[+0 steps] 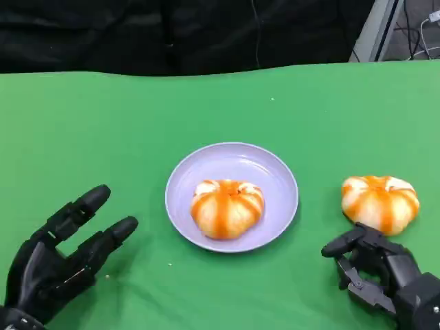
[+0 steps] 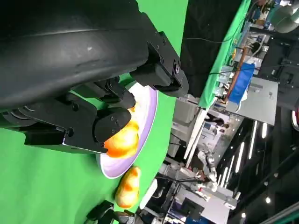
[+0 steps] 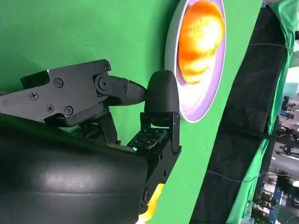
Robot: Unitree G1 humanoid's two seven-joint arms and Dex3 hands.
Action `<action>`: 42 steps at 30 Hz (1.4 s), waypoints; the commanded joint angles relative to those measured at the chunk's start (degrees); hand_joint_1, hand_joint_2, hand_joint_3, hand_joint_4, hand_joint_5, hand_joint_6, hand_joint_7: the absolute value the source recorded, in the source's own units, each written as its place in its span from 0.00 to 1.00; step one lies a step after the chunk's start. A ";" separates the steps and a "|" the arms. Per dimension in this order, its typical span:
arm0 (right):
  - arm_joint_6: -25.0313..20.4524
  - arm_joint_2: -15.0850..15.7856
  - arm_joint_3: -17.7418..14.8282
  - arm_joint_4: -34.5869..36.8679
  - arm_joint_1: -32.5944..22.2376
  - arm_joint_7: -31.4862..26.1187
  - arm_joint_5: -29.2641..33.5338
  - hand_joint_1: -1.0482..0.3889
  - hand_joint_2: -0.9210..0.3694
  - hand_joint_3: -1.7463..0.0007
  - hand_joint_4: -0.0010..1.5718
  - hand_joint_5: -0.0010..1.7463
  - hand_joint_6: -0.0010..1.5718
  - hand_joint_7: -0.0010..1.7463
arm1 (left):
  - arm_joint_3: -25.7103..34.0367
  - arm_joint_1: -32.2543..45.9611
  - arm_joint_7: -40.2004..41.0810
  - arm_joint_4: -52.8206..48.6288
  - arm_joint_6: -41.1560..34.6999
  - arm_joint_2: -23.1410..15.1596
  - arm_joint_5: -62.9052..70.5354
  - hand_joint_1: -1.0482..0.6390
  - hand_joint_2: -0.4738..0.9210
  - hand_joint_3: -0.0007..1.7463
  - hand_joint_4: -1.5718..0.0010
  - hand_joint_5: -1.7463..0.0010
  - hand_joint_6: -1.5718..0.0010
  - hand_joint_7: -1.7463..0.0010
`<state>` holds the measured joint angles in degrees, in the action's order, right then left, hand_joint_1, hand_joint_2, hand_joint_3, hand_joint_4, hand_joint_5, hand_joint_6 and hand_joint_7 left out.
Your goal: Grasp the bread from the table and place it into the plate.
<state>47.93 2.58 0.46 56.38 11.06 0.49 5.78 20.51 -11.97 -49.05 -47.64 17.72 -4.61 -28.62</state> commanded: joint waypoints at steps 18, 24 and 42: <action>-1.06 0.84 -0.42 0.40 -1.48 0.38 -0.47 0.63 0.01 0.71 0.43 0.99 0.48 0.68 | -0.08 -1.48 7.45 1.11 5.58 0.19 3.20 0.64 0.81 0.62 0.33 0.10 0.41 0.22; -1.45 0.91 -0.22 0.25 -1.33 0.19 -0.10 0.62 0.01 0.72 0.43 0.99 0.48 0.68 | -0.10 -1.42 6.92 1.41 5.23 -0.09 2.95 0.63 0.82 0.61 0.33 0.09 0.42 0.20; -1.24 1.18 -0.43 -1.26 -2.34 0.81 -0.59 0.63 0.00 0.72 0.43 1.00 0.48 0.68 | -0.66 0.21 7.39 4.52 3.68 0.56 3.28 0.64 0.82 0.61 0.35 0.06 0.44 0.17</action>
<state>47.64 2.68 0.44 55.00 10.17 0.74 5.67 19.79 -12.62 -42.08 -43.66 20.94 -3.52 -25.37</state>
